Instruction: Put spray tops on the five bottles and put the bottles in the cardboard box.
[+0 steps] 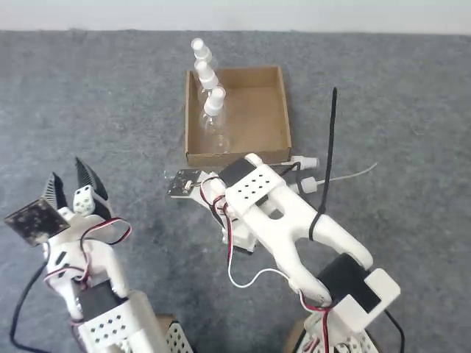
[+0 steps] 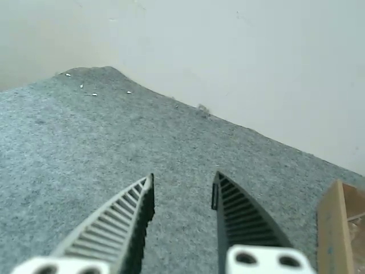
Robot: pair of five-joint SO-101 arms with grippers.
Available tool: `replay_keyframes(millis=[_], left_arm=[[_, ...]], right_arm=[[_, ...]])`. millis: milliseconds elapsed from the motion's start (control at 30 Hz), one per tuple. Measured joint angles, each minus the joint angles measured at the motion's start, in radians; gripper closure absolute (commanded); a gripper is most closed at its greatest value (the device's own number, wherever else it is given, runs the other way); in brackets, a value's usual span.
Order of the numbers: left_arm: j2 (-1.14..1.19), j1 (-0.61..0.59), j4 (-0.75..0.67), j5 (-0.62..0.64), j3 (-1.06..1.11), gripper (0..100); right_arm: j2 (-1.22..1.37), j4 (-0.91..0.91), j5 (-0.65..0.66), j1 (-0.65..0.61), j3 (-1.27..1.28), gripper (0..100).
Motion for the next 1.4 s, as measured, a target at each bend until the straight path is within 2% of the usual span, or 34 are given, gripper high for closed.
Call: replay_keyframes(millis=[67, 300, 533, 767, 1100, 1267, 1400], left_arm=[[0.000, 0.000, 0.000, 0.000, 0.000, 84], [0.000, -0.002, 0.000, 0.000, 0.000, 84], [0.000, 0.000, 0.000, 0.000, 0.000, 84], [0.000, 0.000, 0.000, 0.000, 0.000, 84], [0.000, -0.002, 0.000, 0.000, 0.000, 84], [0.000, 0.000, 0.000, 0.000, 0.000, 84], [0.000, 0.000, 0.000, 0.000, 0.000, 84]], right_arm=[[0.000, -0.020, 0.000, -0.002, 0.003, 81.8], [0.000, -0.034, 0.000, -0.002, 0.003, 70.2], [0.000, -0.034, 0.002, -0.002, 0.003, 70.2], [0.000, -0.037, 0.064, -0.002, 0.003, 70.2], [0.091, -0.183, 0.072, 0.028, 0.003, 71.0], [0.110, -0.144, 0.075, 0.026, -0.018, 79.7], [0.110, -0.109, 0.075, 0.040, -0.058, 76.8]])
